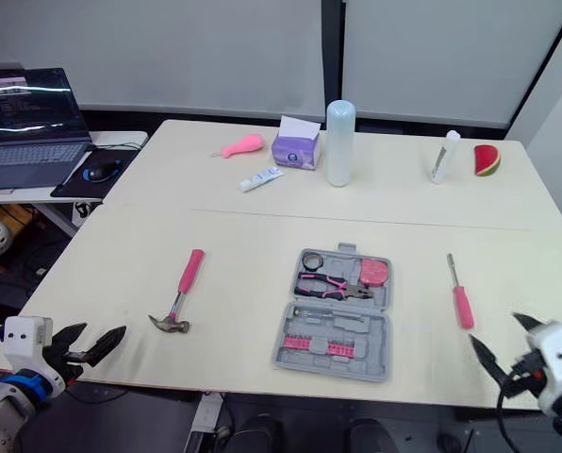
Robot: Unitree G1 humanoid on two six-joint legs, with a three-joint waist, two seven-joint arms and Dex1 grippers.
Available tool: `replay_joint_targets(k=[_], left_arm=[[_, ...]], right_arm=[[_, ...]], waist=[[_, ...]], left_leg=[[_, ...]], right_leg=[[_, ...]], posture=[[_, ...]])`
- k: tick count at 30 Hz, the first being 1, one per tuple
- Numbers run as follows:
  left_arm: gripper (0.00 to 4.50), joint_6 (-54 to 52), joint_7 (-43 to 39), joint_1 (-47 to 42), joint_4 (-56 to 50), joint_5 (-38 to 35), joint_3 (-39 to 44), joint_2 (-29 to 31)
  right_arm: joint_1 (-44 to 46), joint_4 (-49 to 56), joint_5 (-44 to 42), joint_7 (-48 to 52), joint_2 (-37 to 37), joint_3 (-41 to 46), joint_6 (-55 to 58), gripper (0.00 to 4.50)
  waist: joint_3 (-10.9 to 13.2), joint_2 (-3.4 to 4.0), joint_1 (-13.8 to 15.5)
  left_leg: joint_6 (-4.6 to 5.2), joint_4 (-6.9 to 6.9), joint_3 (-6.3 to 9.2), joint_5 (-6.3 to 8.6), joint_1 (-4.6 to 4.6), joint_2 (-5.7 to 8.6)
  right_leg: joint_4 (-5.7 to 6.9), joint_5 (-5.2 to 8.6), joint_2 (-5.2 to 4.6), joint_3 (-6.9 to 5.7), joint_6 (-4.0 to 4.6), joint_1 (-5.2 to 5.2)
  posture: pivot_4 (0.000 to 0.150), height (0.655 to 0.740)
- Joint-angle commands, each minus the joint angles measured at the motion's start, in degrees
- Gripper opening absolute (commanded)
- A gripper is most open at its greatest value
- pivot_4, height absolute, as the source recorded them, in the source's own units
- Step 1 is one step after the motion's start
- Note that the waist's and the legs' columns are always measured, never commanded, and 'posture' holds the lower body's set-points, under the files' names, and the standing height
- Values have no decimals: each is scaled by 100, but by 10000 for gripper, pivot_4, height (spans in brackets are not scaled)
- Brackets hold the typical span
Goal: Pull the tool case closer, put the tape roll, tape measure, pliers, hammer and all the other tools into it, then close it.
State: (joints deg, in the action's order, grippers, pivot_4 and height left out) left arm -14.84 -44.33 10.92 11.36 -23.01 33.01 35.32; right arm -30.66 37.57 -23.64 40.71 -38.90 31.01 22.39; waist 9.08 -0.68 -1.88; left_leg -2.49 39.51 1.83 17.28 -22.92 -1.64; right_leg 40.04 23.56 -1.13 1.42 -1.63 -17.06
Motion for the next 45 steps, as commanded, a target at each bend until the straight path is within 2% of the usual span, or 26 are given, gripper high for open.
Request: replay_joint_targets(k=[1, 6, 11, 14, 17, 23, 30, 33, 45], left_arm=[[44700, -147, 41, 104, -359, -176, 202, 188], [44700, -955, 291, 241, -1251, -553, 258, 247], [44700, -2133, 1052, 69, -2284, -918, 73, 121], [44700, -2681, 1549, -188, -2590, -867, -216, 52], [44700, -3340, 2181, -752, -2638, -620, -785, -11], [44700, -4044, 2763, -1696, -2173, -125, -1595, -13], [44700, -4271, 2891, -2158, -1847, 141, -2152, -215], [39010, -4186, 2848, -2271, -1660, 301, -2431, -262], [1977, -4188, 2633, -2421, -1328, 603, -2811, -392]], right_arm=[[584, 531, -572, 321, -664, -266, 638, 45000], [1863, 847, -1489, 598, -1597, -894, 1570, 45000], [2581, 980, -1656, 584, -1829, -1558, 1843, 45000], [2838, 1054, -1675, 523, -1790, -1859, 1892, 45000], [3161, 1070, -1746, 480, -1684, -2141, 1940, 45000], [3227, 925, -1578, 604, -1692, -2339, 1833, 45000], [3168, 937, -1481, 678, -1692, -2352, 1735, 45000], [3156, 967, -1469, 677, -1678, -2366, 1709, 45000], [2960, 1067, -1470, 663, -1722, -2229, 1734, 45000]], waist=[[0, -7, 15], [0, -14, 34], [1, -27, 103], [2, -26, 103], [1, -26, 104], [4, -33, 121], [4, -33, 141], [5, -34, 154], [1, -27, 186]], left_leg=[[0, 0, 0, 0, -1, 1], [1, 4, -1, 1, -4, 0], [1, 10, 8, 1, -19, 6], [2, 12, 7, 1, -19, 6], [1, 14, 8, 1, -18, 6], [-1, 21, 12, 0, -36, 6], [-3, 25, 15, -2, -43, 6], [-6, 29, 18, -3, -47, 7], [-8, 34, 26, -4, -50, 12]], right_leg=[[-1, 0, 0, 1, 0, 0], [-7, 0, 0, 4, 0, 1], [-16, 0, -5, -1, 0, 0], [-16, 0, -5, -1, 0, 0], [-12, 0, -3, -2, 0, -1], [-14, 0, -2, -7, 0, -11], [-13, 0, -2, -11, 0, -15], [-14, 0, -2, -14, 0, -15], [-14, 0, -3, -22, 0, -11]], posture=[[1500, 7161], [1500, 7161], [1500, 7161], [1500, 7161], [1500, 7161], [1500, 7161], [1500, 7161], [1500, 7161], [1500, 7161]])
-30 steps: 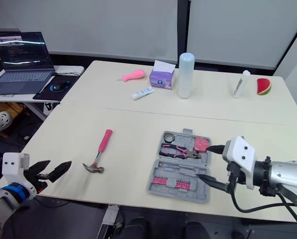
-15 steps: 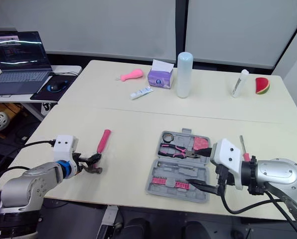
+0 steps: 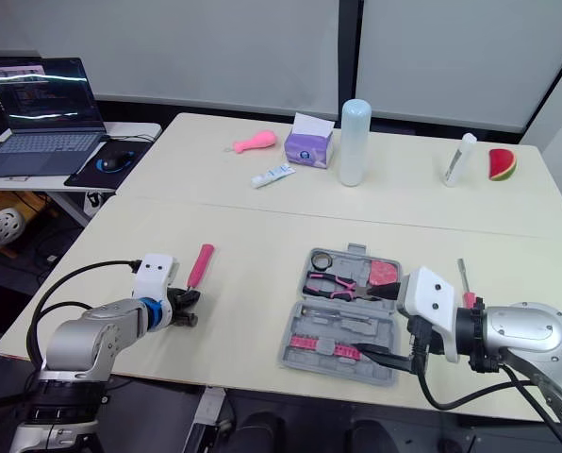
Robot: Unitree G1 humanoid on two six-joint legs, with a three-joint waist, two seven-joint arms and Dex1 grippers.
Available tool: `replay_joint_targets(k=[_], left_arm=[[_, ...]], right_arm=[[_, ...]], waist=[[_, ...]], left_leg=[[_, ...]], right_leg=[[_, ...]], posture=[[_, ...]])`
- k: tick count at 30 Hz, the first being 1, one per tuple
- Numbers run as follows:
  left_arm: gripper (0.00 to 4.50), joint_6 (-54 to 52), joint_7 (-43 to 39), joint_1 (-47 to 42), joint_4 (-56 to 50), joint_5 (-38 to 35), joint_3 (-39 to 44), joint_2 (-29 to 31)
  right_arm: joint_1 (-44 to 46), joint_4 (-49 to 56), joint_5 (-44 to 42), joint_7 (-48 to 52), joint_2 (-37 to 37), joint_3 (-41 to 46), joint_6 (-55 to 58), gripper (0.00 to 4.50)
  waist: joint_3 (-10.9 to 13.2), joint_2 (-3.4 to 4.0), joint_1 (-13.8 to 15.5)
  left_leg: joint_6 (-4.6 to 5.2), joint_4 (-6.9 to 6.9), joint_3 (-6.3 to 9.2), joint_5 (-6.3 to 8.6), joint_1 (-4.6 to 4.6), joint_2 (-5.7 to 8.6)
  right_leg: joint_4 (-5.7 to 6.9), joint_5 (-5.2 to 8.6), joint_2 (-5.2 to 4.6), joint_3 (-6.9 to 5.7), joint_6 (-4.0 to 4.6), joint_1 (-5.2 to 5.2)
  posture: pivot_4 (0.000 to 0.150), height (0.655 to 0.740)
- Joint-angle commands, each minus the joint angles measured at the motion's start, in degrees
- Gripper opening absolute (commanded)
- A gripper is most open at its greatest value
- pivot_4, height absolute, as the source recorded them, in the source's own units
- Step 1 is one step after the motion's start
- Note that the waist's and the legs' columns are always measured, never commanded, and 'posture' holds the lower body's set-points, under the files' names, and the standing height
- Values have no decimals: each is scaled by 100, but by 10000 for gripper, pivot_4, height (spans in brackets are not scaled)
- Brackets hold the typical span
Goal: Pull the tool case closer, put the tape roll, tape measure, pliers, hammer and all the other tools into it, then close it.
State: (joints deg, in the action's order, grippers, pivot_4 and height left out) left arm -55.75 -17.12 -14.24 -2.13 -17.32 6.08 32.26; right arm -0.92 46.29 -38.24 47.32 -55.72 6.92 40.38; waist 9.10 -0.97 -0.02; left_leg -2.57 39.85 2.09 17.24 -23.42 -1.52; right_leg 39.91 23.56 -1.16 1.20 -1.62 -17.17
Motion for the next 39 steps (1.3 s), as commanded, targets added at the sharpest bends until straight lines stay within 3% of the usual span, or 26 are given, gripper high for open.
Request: replay_joint_targets(k=[1, 6, 12, 20, 26, 37, 39], left_arm=[[355, -117, -94, 110, -47, 21, -112, -100], [387, -693, -84, 434, -1105, -246, -112, -264], [387, -1701, 400, 497, -2262, -395, 1, -996], [386, -2016, 864, 380, -2422, -187, -164, -1625], [386, -1848, 952, 433, -2203, 0, -364, -1664], [33923, -2240, 352, 219, -2848, -578, 246, -1433], [40816, -2182, -170, 173, -3188, -879, 304, -925]], right_arm=[[-29, 206, -19, -3, -43, 197, -59, 45000], [-92, 245, -67, -8, -58, 286, -13, 45000], [-44, 222, -127, 47, -111, 304, 54, 45000], [34, 132, -199, 189, -288, 348, 80, 45000], [71, 154, -218, 168, -309, 338, 138, 45000], [-72, 430, -365, -89, -244, 611, 297, 45000], [-134, 511, -394, -179, -212, 693, 314, 45000]], waist=[[-2, 3, -1], [-2, 3, -3], [0, 0, 7], [1, -2, 5], [1, -1, 39], [2, -4, 38], [6, -9, 38]], left_leg=[[-1, 0, 0, 0, 0, 0], [-1, 0, -1, 0, -3, 1], [-1, 5, 9, -1, -16, 3], [-2, 7, 15, -1, -28, 2], [-12, 7, 15, -7, -31, 6], [-14, 7, 17, -8, -33, 4], [-14, 7, 18, -8, -36, 4]], right_leg=[[0, 0, 0, 0, 0, 0], [-4, 0, -1, 1, 0, 1], [-8, 0, -1, -6, 0, 0], [-14, 0, 4, -13, 0, -2], [-18, 0, 2, -14, 0, -1], [-21, 0, 3, -16, 0, -1], [-24, 0, 3, -17, 0, -1]], posture=[[1500, 7161], [1500, 7161], [1500, 7161], [1500, 7161], [1500, 7161], [1500, 7161], [1500, 7161]])
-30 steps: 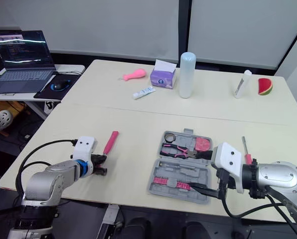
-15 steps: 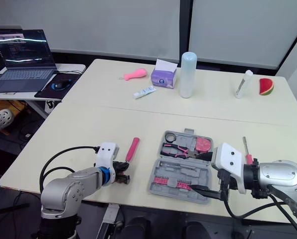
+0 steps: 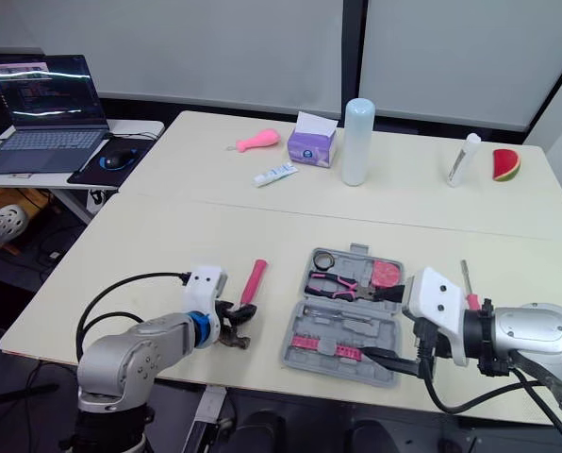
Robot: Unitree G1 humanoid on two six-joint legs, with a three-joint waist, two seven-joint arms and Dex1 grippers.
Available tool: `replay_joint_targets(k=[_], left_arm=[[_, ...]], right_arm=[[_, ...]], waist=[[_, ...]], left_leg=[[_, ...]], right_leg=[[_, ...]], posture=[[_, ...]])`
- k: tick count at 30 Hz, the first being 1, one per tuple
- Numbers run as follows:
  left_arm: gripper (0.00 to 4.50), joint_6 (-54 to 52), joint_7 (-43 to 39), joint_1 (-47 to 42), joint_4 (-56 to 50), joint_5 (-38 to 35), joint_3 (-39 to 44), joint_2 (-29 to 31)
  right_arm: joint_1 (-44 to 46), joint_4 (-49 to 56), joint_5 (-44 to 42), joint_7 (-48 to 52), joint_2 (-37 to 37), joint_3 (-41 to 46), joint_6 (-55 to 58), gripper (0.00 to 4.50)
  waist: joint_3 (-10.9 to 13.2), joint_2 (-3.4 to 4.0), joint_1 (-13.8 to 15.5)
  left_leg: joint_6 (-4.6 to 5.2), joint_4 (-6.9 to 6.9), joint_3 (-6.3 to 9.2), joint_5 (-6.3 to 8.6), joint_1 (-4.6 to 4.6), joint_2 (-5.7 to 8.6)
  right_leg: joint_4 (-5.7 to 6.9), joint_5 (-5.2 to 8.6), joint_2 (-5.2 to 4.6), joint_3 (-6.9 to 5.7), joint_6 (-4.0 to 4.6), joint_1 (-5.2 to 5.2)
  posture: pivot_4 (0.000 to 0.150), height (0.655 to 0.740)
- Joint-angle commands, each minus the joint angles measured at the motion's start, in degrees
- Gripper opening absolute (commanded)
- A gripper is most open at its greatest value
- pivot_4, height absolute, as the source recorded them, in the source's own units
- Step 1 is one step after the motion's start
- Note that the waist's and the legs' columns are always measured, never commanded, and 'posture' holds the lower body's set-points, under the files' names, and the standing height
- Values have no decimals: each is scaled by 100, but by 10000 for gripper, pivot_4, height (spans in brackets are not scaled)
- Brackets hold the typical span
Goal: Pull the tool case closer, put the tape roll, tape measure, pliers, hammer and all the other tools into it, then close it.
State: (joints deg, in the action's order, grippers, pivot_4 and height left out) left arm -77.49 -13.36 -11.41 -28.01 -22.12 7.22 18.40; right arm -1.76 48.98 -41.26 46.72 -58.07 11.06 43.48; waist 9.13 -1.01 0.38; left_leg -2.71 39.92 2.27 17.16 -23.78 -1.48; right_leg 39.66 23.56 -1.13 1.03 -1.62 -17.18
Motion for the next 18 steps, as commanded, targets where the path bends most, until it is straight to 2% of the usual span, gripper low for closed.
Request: replay_joint_targets(k=[1, 3, 4, 6, 8, 11, 14, 18], left_arm=[[43402, 171, -858, -127, -685, -556, 211, 696], [43402, 536, -1334, -146, -713, -755, 182, 1087], [43402, 1630, -2190, -167, -476, -478, -155, 1682], [43402, 4613, -4179, -406, 623, 470, -992, 2830], [43402, 6313, -5126, -850, 1770, 949, -1459, 3231], [43402, 9139, -6247, -1971, 3853, 1625, -2081, 3227], [43402, 11847, -7019, -3205, 5904, 2281, -2767, 2932], [43402, 14111, -7220, -4415, 7849, 3020, -3470, 2381]], right_arm=[[-77, 288, -117, -172, 42, 310, 25, 45000], [-100, 352, -164, -263, 66, 336, 61, 45000], [-129, 425, -143, -391, 110, 309, 97, 45000], [-204, 608, -97, -719, 235, 185, 219, 45000], [-230, 730, -106, -922, 304, 63, 332, 45000], [-213, 854, -68, -1138, 326, -177, 507, 45000], [-108, 889, -82, -1331, 381, -400, 648, 45000], [139, 862, -131, -1475, 459, -644, 802, 45000]], waist=[[3, -5, -5], [3, -3, -8], [4, -3, -8], [8, 2, -14], [15, 28, -9], [20, 43, 10], [29, 28, 22], [33, 21, 11]], left_leg=[[-1, -1, 2, 0, -1, -2], [-1, -4, 2, -1, 1, -3], [-1, -4, 1, -1, 2, -2], [-3, -6, 1, -2, 3, -4], [-6, -9, -4, -4, 9, -4], [-3, -9, -22, -2, 12, 11], [-1, -6, -22, -1, -5, 13], [5, -4, -41, 2, -19, 15]], right_leg=[[-1, 0, 1, -1, 0, -1], [-1, 0, 2, -1, 0, -1], [-2, 0, 1, -1, 0, -1], [-3, 0, 2, -3, 1, -4], [-3, -1, 6, -4, 2, -5], [-5, -1, 6, -3, 2, -7], [-5, -1, 14, -11, 2, -22], [-3, -1, 11, -10, 2, -37]], posture=[[1500, 7161], [1500, 7161], [1500, 7161], [1500, 7161], [1500, 7161], [1500, 7161], [1500, 7161], [1500, 7161]])
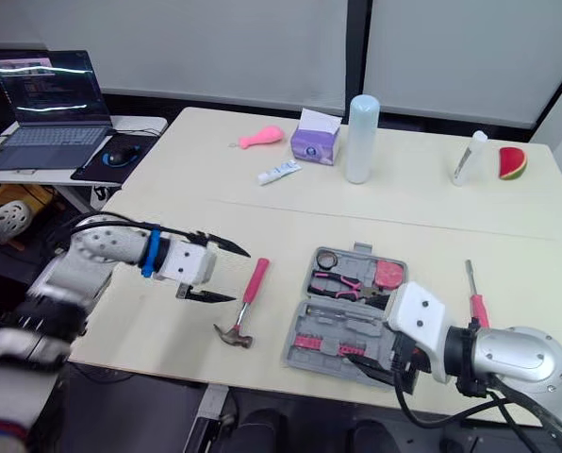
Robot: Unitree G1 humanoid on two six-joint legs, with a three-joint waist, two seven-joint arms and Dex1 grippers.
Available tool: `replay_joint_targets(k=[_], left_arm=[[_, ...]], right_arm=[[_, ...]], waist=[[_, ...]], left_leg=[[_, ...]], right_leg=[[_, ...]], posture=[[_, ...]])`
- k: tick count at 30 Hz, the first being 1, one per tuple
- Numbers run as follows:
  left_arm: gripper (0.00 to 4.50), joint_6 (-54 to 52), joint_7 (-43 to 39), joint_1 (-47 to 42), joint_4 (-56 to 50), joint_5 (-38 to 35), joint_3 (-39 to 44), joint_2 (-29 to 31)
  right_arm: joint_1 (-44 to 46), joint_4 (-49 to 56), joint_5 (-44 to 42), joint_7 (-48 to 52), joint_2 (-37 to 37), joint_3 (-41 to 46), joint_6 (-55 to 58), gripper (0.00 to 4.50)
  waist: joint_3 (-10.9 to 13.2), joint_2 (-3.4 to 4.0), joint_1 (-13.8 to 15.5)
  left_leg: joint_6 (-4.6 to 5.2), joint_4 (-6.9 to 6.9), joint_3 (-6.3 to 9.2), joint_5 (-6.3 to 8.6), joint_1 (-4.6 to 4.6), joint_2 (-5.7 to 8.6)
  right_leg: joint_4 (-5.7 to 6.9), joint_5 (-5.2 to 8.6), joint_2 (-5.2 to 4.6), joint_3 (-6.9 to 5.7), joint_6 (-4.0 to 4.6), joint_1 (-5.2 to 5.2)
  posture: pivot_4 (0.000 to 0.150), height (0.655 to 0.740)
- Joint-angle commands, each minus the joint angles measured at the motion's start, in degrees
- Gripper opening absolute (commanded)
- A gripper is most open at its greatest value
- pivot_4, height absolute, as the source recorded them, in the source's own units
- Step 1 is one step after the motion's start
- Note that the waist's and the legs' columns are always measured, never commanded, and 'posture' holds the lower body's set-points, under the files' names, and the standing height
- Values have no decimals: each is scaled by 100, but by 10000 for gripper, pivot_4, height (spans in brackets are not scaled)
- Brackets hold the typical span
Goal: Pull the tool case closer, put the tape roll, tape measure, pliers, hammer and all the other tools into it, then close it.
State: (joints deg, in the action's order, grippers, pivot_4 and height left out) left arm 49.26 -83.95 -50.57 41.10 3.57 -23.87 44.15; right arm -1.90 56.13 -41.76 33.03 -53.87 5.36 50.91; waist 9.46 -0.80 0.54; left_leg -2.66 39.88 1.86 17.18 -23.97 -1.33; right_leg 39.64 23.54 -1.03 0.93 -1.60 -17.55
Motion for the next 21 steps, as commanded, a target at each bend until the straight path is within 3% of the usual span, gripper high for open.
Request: replay_joint_targets(k=[1, 9, 15, 18, 21], left_arm=[[43402, 1802, -111, -688, 1274, 611, -489, -306], [43402, 3674, 615, -1410, 2599, 1979, -1442, -830], [43402, 3651, 2402, -1687, 2560, 4026, -1977, -1027], [37244, 3463, 3666, -1794, 2410, 5138, -2434, -1184], [27752, 3321, 4797, -1890, 2367, 6027, -2942, -1257]], right_arm=[[200, 141, -103, -119, 54, -109, 90, 45000], [378, 185, -203, -211, 119, -225, 254, 45000], [424, 245, -329, -275, 125, -220, 327, 45000], [438, 273, -404, -311, 122, -204, 360, 45000], [458, 281, -478, -347, 108, -190, 385, 45000]], waist=[[1, -2, -11], [5, -9, -87], [7, -14, -76], [6, -16, -67], [1, -11, -63]], left_leg=[[2, 0, -4, 1, -2, 0], [4, 1, -37, 2, -6, -14], [5, 9, -33, 0, -4, -13], [5, 9, -34, 0, -5, -11], [5, 8, -35, 0, -1, -10]], right_leg=[[-1, 0, -1, 0, 0, -2], [28, 0, 0, 0, -1, -20], [36, 0, -1, 1, -1, -22], [36, 1, -1, 2, -1, -21], [36, 1, -4, 6, -1, -18]], posture=[[1500, 7161], [1500, 7161], [1500, 7161], [1500, 7161], [1500, 7161]])
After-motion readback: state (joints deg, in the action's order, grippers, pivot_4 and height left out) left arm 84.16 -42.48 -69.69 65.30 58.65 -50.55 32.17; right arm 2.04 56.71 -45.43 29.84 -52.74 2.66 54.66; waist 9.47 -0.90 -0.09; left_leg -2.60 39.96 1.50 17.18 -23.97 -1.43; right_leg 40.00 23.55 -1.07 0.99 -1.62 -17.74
